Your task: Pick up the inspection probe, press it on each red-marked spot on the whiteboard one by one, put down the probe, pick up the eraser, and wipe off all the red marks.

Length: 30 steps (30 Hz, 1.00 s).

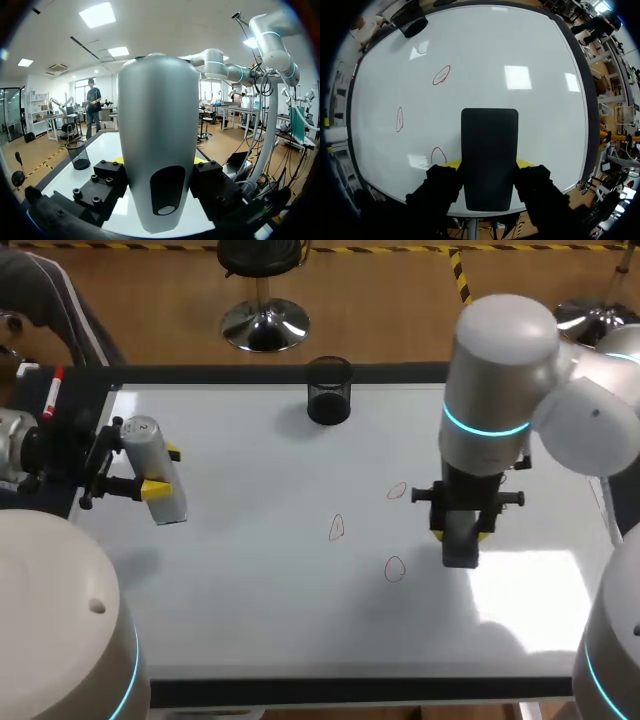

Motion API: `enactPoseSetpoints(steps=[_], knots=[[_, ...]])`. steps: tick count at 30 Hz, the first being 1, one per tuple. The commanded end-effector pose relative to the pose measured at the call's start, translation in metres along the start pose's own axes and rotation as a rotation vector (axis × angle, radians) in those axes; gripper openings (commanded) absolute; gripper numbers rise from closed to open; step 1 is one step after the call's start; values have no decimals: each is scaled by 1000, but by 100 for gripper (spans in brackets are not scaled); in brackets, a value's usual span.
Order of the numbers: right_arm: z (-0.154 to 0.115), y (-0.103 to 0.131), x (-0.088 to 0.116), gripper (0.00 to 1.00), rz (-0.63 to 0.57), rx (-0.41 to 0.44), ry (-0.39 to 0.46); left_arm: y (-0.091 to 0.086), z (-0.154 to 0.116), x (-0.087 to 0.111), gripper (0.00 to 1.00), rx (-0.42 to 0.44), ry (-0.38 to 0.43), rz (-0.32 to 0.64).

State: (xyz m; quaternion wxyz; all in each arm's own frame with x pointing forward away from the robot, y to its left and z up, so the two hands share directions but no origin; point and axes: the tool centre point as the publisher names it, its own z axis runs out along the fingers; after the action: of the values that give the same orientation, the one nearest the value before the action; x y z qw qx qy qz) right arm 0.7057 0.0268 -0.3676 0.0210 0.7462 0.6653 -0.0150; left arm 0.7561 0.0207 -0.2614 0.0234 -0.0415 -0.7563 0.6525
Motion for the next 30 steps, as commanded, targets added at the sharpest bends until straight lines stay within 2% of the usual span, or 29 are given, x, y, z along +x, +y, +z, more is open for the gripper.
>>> enactPoseSetpoints(steps=[1, 7, 12, 30], knots=[[1, 0, 20, 0, -3, 4, -34, -1, -1, 0, 0, 1, 1, 3], [-4, -3, 43, 0, -11, -7, -24, -1, -1, 0, 0, 1, 1, 3], [-4, -2, 62, 0, -65, -7, 6, -1, -1, 0, 0, 1, 1, 3], [12, 1, 131, 0, -150, -7, -2, -1, -1, 0, 0, 1, 1, 3]])
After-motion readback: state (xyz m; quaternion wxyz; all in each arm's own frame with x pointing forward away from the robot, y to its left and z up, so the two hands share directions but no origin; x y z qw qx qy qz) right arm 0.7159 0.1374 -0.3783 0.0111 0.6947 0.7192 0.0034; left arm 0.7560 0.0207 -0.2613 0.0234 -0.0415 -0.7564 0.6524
